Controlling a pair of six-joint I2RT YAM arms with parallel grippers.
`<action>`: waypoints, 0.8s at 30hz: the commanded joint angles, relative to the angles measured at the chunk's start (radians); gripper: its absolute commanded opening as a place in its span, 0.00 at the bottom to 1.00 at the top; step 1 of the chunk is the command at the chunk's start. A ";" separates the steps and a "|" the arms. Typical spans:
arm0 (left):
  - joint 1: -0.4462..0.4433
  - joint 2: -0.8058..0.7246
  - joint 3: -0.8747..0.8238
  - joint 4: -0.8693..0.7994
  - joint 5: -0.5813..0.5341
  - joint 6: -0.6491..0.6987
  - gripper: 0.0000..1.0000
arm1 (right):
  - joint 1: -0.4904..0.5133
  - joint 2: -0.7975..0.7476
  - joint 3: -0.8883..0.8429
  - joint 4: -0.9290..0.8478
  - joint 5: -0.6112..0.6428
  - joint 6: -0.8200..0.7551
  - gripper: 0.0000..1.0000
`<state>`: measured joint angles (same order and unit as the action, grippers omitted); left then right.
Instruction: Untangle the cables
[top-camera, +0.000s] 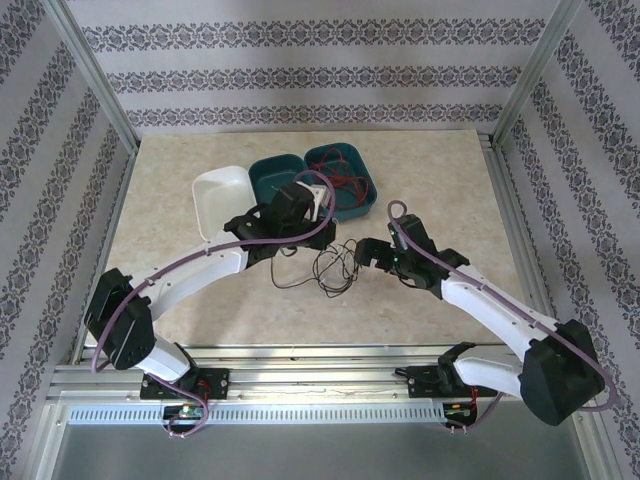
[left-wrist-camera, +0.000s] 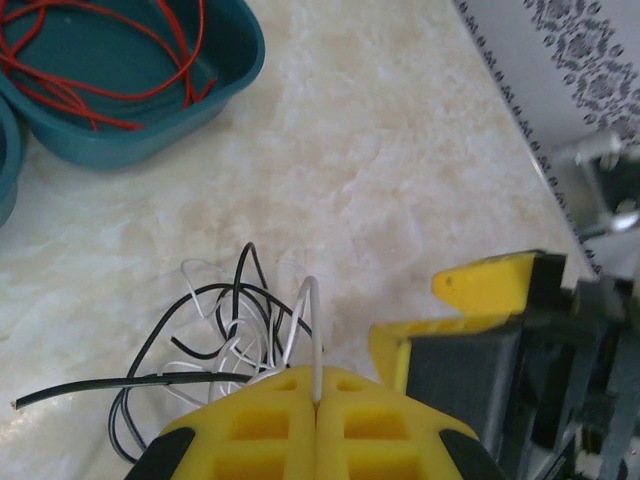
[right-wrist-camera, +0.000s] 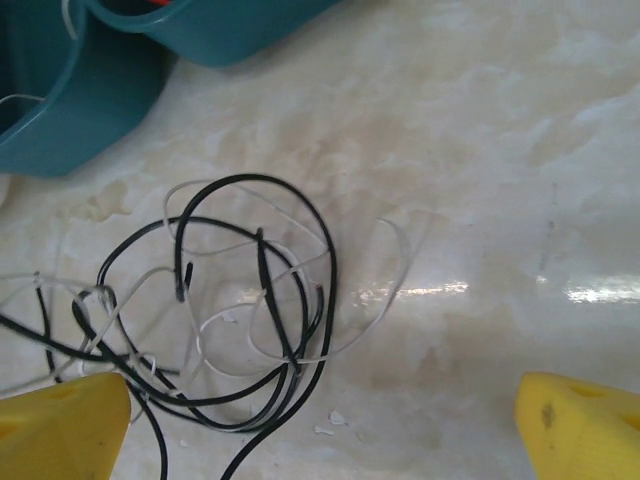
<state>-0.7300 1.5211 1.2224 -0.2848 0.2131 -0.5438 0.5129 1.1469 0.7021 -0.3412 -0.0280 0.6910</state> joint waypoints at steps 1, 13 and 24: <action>0.024 -0.007 0.045 0.046 0.024 -0.027 0.00 | 0.034 -0.035 -0.043 0.091 0.011 -0.040 0.98; 0.030 0.021 0.086 0.095 0.129 -0.072 0.00 | 0.170 -0.028 -0.043 0.243 0.130 -0.101 0.98; 0.033 -0.053 0.063 0.232 0.301 -0.159 0.00 | 0.159 0.118 -0.029 0.347 0.238 -0.071 0.84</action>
<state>-0.7113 1.5242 1.2903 -0.1444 0.4522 -0.6678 0.6765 1.2465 0.6525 -0.0395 0.1490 0.6113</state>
